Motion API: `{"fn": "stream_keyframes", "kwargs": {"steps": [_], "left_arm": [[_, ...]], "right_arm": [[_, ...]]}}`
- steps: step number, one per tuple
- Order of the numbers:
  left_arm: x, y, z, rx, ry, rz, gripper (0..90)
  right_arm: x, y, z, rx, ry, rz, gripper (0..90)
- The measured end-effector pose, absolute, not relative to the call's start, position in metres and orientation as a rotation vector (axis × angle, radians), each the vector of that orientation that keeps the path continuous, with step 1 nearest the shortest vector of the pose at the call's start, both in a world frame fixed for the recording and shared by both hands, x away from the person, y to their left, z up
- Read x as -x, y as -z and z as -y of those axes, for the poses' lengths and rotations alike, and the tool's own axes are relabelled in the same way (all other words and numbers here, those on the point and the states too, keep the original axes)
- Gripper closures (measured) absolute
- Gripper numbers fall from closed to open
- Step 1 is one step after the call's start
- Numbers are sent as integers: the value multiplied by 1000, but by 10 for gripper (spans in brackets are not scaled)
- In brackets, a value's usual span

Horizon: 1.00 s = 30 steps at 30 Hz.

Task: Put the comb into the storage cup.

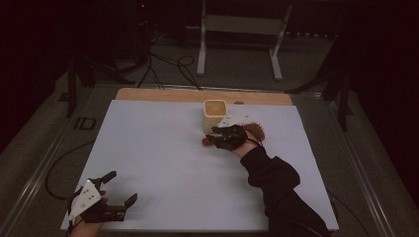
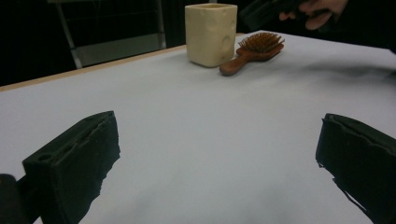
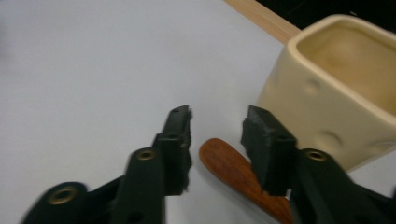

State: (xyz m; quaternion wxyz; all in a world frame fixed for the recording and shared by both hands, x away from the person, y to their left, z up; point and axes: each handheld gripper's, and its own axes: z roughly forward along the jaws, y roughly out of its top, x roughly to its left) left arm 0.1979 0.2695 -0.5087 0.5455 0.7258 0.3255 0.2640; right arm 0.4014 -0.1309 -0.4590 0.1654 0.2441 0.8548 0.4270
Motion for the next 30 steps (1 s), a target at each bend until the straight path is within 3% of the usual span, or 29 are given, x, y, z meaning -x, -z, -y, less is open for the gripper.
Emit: {"fn": "stream_keyframes", "kwargs": {"steps": [11,30], "left_arm": [[-197,508,-269,-1722,-637,-771,0],[-197,510,-268,-1745,-626,-771,0]], "right_arm": [[-415,475,118,-682,-1104,-2481,891],[-436,502,86,-681,-967,-2469,900]]}}
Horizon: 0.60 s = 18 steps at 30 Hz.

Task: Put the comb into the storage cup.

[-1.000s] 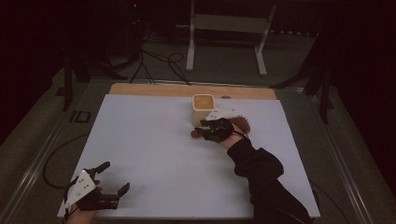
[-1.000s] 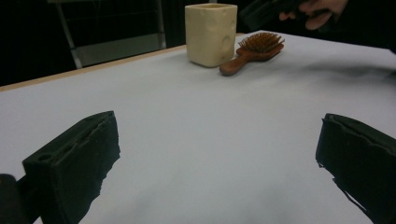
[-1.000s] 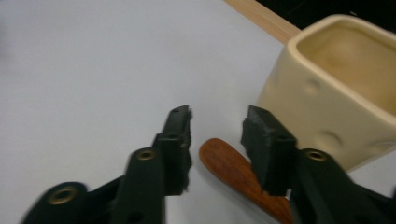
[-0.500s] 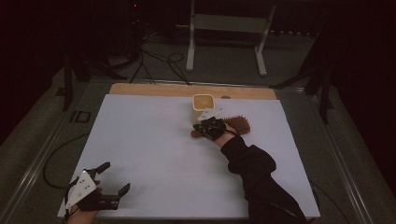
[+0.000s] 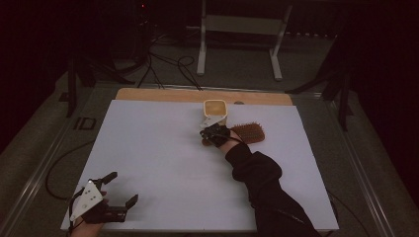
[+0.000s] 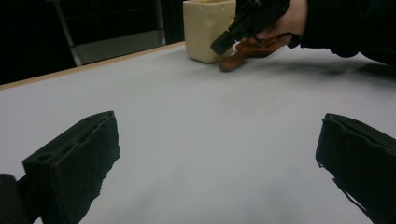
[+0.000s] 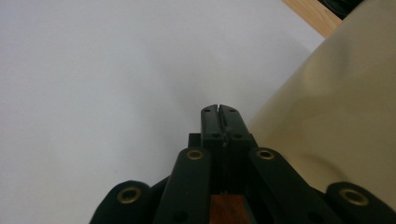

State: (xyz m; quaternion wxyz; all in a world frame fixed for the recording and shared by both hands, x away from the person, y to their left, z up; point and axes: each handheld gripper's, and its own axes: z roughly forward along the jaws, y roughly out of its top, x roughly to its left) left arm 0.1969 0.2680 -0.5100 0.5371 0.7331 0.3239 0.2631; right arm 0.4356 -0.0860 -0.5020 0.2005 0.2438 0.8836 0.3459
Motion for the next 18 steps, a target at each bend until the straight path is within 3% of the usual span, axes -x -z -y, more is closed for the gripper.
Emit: {"fn": "stream_keyframes", "kwargs": {"steps": [18], "left_arm": [[-196,510,-269,-1735,-626,-768,0]], "right_arm": [[-441,516,81,-687,-875,-2508,900]]}}
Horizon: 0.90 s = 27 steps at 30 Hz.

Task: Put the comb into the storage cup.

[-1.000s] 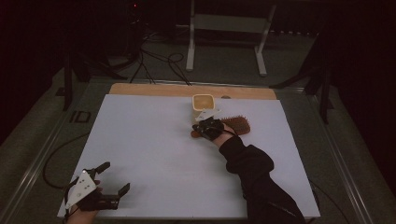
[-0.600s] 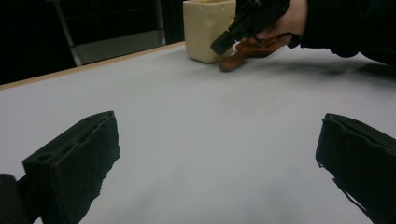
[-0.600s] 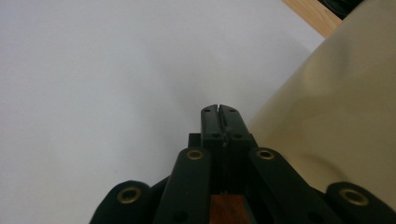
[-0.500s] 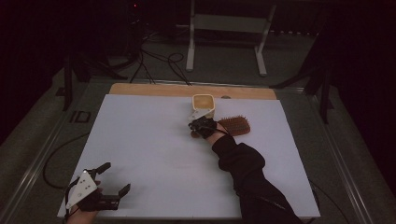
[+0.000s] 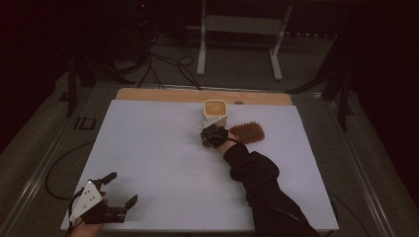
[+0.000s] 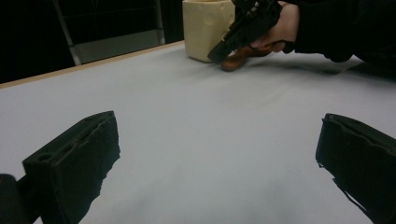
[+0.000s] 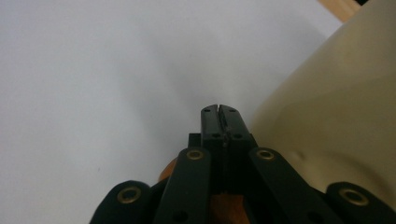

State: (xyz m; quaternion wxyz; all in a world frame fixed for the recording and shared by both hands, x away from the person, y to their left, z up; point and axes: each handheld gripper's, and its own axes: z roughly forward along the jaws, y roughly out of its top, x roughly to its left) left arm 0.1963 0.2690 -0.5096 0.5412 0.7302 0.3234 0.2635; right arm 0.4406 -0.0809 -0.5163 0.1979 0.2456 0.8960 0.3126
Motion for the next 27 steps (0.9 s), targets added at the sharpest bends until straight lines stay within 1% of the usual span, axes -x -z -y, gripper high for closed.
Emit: {"fn": "stream_keyframes", "kwargs": {"steps": [7,27], "left_arm": [[-196,509,-269,-1732,-630,-769,0],[-196,509,-268,-1740,-639,-769,0]], "right_arm": [[-430,521,86,-685,-871,-2510,900],[-401,521,134,-729,-843,-2510,900]]}}
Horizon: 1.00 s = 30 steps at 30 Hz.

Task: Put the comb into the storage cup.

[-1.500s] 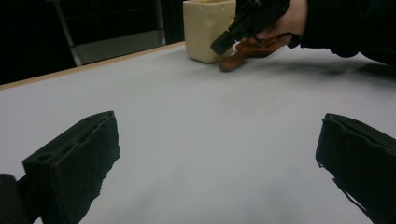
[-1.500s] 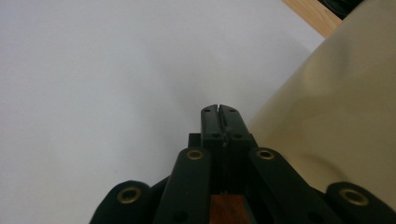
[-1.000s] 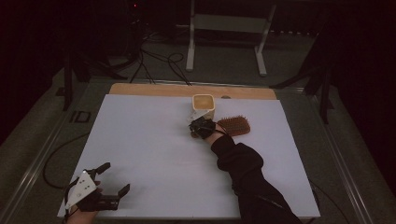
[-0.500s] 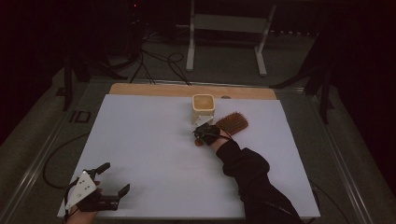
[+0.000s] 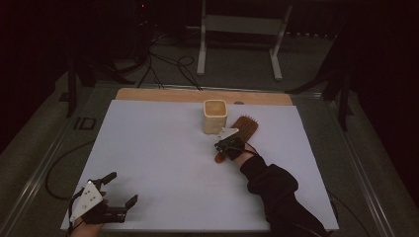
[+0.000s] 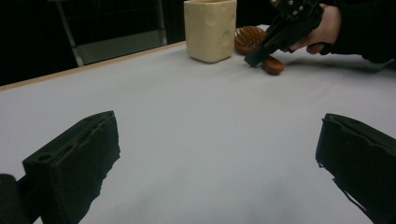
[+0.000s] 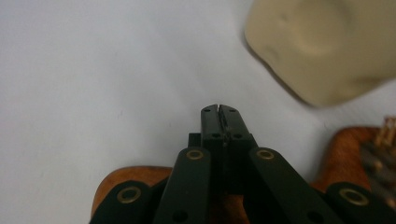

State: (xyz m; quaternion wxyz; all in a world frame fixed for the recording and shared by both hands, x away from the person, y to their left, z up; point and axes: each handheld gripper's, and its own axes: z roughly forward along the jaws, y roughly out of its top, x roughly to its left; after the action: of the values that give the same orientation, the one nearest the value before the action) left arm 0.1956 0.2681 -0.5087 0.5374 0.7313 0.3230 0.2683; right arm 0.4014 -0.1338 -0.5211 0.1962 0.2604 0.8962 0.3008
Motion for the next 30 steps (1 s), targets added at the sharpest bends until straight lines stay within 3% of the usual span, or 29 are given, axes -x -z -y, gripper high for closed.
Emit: {"fn": "stream_keyframes", "kwargs": {"steps": [30], "left_arm": [[-195,509,-267,-1742,-638,-770,0]], "right_arm": [[-384,518,196,-914,-852,-2444,900]]}}
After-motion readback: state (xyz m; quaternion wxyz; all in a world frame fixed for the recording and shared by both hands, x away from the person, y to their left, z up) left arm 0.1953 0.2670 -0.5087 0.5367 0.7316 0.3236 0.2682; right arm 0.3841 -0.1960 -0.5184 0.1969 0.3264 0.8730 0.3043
